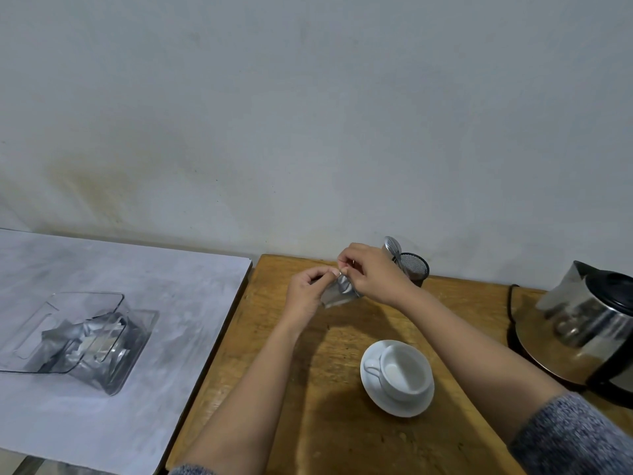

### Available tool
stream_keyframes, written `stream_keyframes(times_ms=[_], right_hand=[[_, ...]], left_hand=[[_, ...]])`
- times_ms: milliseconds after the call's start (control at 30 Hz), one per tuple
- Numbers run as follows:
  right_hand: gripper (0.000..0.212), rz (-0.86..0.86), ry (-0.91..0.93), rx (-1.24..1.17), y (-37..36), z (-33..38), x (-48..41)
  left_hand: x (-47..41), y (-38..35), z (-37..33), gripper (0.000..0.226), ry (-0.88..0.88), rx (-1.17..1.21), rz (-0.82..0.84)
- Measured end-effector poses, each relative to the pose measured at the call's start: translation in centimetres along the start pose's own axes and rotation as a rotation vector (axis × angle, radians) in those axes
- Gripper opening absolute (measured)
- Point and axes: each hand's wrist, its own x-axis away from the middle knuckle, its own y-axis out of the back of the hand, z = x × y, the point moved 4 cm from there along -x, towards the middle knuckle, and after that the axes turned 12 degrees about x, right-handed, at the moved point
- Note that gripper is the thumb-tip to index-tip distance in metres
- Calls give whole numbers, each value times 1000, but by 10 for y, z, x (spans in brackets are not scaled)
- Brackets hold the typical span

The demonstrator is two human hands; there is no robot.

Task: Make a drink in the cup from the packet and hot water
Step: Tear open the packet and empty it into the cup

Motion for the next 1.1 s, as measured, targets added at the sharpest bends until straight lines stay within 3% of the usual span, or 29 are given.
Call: stream_keyframes(times_ms=[167, 300, 433, 600, 733, 867, 933, 1100], right_hand=[[8, -20, 67, 64, 1, 4, 5], [14, -48, 169, 190, 2, 14, 12], [12, -42, 154, 97, 1, 9, 11], [13, 37, 242, 3, -8, 17, 12], [9, 20, 268, -52, -15, 21, 17], [10, 23, 311, -60, -17, 26, 25], [10, 8, 319, -73, -16, 26, 30], [14, -24, 91, -253, -29, 13, 39]], left_hand=[[0, -1, 3, 19, 6, 46, -14], [-3, 5, 8, 13, 22, 78, -37], [-7, 10, 10, 15, 6, 60, -61], [-14, 32, 16, 22, 29, 137, -247], [-17, 47, 18, 40, 32, 147, -337], [-18, 60, 15, 18, 30, 303, -480], [-21, 70, 13, 10, 16, 362, -467], [-22, 79, 0, 8, -40, 407, -389]])
